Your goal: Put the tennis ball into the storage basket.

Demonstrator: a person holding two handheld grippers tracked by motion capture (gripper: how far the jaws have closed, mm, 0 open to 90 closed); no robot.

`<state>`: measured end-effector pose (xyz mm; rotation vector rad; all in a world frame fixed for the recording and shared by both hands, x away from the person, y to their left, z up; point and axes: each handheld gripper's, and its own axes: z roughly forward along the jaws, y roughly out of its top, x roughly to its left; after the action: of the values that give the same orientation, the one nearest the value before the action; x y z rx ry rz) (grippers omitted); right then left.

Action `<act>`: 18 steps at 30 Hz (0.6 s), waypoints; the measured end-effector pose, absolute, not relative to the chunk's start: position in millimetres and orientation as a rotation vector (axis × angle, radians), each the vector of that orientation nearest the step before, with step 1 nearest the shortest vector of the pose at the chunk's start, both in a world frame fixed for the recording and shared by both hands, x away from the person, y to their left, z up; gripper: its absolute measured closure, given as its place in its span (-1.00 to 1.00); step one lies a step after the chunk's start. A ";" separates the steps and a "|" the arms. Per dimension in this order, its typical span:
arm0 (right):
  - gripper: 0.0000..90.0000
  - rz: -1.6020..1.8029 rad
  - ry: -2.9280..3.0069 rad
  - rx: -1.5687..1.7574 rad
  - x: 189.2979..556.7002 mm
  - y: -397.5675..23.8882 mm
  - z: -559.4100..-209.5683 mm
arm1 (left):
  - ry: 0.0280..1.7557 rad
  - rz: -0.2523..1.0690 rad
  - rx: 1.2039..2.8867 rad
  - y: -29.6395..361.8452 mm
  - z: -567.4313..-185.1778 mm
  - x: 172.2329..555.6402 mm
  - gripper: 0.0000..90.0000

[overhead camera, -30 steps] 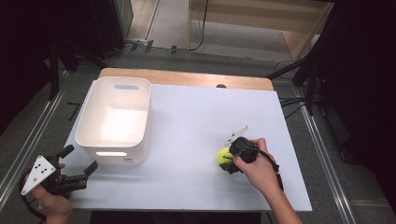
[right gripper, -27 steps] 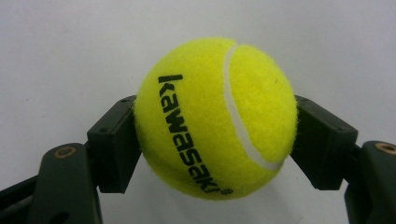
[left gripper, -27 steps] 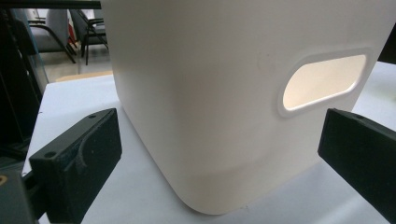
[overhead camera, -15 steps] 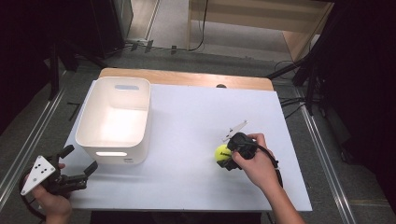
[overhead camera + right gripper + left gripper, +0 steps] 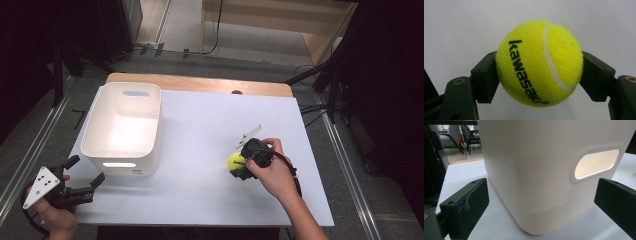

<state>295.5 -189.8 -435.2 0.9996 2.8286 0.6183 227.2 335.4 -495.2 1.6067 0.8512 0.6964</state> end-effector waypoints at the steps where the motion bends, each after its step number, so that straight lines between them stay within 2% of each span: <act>1: -0.48 0.619 2.831 0.995 296.1 -189.2 -434.3 | 0.852 0.697 1.607 335.7 -495.1 227.2 -1.00; 18: -0.48 0.614 2.876 0.915 307.2 -163.1 -417.4 | 0.846 0.694 1.610 335.9 -495.0 227.2 -1.00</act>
<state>307.2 -163.1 -417.4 0.9147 2.8755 0.6140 227.2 335.9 -495.0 1.6099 0.8464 0.6936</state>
